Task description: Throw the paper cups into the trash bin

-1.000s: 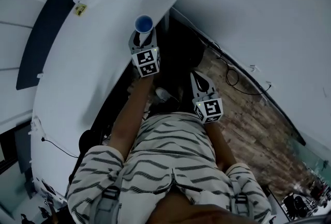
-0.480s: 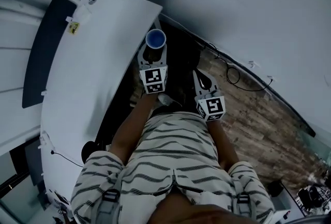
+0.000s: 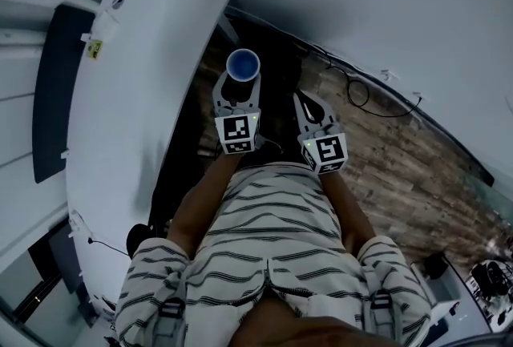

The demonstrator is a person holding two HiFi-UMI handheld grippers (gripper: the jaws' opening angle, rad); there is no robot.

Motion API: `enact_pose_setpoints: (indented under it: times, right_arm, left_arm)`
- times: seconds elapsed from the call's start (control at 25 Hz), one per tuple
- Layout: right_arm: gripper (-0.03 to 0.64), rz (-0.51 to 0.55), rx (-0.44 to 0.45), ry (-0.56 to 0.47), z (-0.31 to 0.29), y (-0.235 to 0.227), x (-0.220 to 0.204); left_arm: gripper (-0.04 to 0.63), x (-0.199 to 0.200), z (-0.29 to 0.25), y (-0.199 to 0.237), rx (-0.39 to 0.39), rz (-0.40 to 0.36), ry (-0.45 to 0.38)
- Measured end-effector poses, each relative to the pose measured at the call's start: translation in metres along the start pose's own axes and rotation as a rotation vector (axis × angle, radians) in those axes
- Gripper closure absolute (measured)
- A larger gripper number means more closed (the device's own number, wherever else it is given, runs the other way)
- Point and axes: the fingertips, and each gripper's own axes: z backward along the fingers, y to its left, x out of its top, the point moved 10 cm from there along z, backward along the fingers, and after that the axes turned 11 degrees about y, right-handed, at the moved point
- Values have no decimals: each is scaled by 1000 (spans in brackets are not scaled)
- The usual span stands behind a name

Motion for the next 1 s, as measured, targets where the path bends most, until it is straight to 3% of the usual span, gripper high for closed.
enact_pose_setpoints:
  times: [0.44,1.0]
  right_arm:
    - [607,-61,-60,32,-3,-26,-18]
    - [607,-146,-140,111,2,-52,-68]
  left_arm:
    - [344,-25,-19,-35,-86,2,87]
    - [344,-70,-54,-62,-126,1,216]
